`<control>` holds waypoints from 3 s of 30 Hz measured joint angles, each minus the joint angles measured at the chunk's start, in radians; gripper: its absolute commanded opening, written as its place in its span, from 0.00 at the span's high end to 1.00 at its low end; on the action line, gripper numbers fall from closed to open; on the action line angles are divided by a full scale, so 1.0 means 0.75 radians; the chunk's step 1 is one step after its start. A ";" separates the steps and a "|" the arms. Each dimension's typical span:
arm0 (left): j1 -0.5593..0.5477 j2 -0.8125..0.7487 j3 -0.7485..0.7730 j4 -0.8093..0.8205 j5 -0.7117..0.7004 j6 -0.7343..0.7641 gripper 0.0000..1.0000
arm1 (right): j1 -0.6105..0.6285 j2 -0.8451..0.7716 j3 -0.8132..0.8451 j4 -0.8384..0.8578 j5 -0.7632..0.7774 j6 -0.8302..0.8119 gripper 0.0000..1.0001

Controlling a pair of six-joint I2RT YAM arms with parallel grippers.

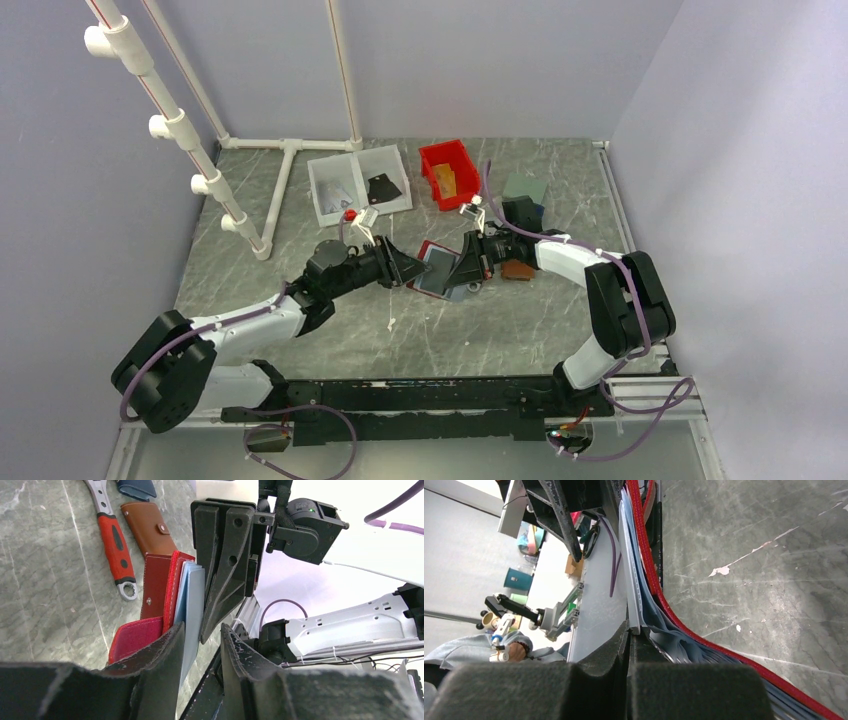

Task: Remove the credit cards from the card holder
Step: Remove the credit card from the card holder.

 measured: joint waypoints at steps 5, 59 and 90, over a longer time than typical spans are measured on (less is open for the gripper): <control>0.007 0.001 0.000 -0.019 0.015 -0.003 0.73 | 0.001 0.001 0.001 -0.020 -0.005 -0.020 1.00; 0.152 -0.006 -0.056 -0.137 0.330 0.042 0.48 | 0.022 0.037 0.056 -0.304 -0.018 -0.359 1.00; 0.261 0.158 -0.218 0.485 0.474 -0.255 1.00 | 0.027 0.079 0.108 -0.386 -0.022 -0.441 1.00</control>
